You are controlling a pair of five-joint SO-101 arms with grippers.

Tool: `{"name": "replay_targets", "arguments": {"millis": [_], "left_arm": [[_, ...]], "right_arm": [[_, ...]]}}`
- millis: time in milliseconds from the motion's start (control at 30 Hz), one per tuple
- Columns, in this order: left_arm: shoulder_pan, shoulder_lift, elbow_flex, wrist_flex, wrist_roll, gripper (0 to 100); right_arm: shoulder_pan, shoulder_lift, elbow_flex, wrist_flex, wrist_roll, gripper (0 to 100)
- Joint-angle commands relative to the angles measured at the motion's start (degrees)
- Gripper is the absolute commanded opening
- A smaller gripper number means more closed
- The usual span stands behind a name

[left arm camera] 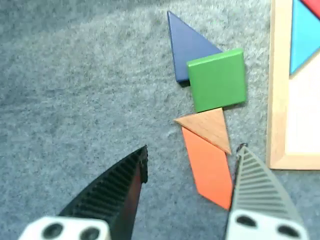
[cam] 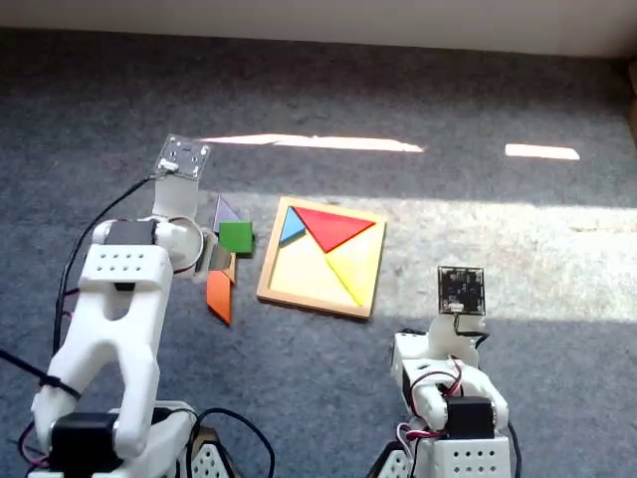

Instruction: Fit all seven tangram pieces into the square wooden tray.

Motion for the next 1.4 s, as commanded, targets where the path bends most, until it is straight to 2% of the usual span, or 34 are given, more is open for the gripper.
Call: {"name": "replay_targets", "arguments": {"millis": [0, 200, 467, 767, 933, 1133, 1233, 1367], "left_arm": [[4.35, 6.99, -8.04, -0.7, 5.1, 28], [6.46, 17.36, -15.34, -0.79, 13.01, 34], [6.37, 26.42, -20.09, -0.97, 13.45, 34], [6.64, 33.63, -26.33, -0.62, 13.1, 22], [6.64, 33.89, -26.68, -0.62, 12.84, 18], [6.73, 33.19, -26.77, -0.62, 8.62, 14], [6.73, 29.32, -26.24, -0.53, 7.21, 13], [8.22, 21.41, -26.24, 3.96, 3.87, 14]], "right_arm": [[0.84, -0.66, 7.16, -1.71, 0.18, 0.5], [0.84, -0.66, 7.16, -1.71, 0.18, 0.5], [1.1, -0.66, 7.16, -1.71, 0.18, 0.5], [1.1, -0.66, 7.16, -1.71, 0.18, 0.5], [1.1, -0.66, 7.16, -1.71, 0.18, 0.5], [1.1, -0.66, 7.16, -1.71, 0.18, 0.5], [1.1, -0.66, 7.16, -1.71, 0.18, 0.5], [1.1, -0.66, 7.16, -1.71, 0.18, 0.5]]}}
